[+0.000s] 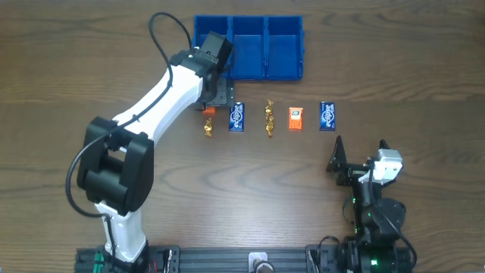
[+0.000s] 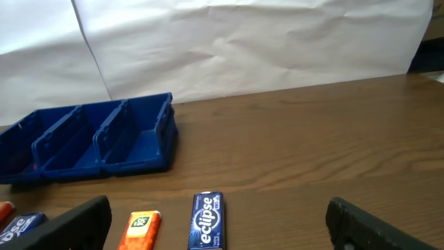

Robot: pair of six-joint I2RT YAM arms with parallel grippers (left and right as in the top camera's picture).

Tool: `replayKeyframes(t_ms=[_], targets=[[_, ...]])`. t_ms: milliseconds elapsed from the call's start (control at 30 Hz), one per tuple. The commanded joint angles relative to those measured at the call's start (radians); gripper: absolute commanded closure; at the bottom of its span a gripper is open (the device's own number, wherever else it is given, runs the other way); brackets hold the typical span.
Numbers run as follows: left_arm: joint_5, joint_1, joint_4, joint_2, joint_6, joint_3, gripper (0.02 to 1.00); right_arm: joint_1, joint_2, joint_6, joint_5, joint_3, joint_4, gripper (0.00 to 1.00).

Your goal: Sort Candies Into Trays

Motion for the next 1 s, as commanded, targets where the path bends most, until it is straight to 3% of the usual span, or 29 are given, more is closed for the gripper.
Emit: replayKeyframes(t_ms=[33, 633, 867, 1000], targets=[[0.031, 0.021, 0.022, 0.068, -0.006, -0.005, 0.082, -0.006, -0.007, -0.015, -0.006, -0.002, -0.006, 0.003], [0.051, 0.051, 0.063, 0.127, 0.012, -0.005, 0.108, -0.006, -0.007, -0.015, -0.006, -0.002, -0.006, 0.003], [0.052, 0.053, 0.064, 0.141, 0.012, -0.005, 0.187, -0.006, -0.007, -0.015, -0.006, -0.002, -0.005, 0.003], [0.052, 0.053, 0.064, 0.148, 0.012, -0.005, 0.303, -0.006, -0.007, -0.015, -0.005, -0.002, -0.005, 0.001]])
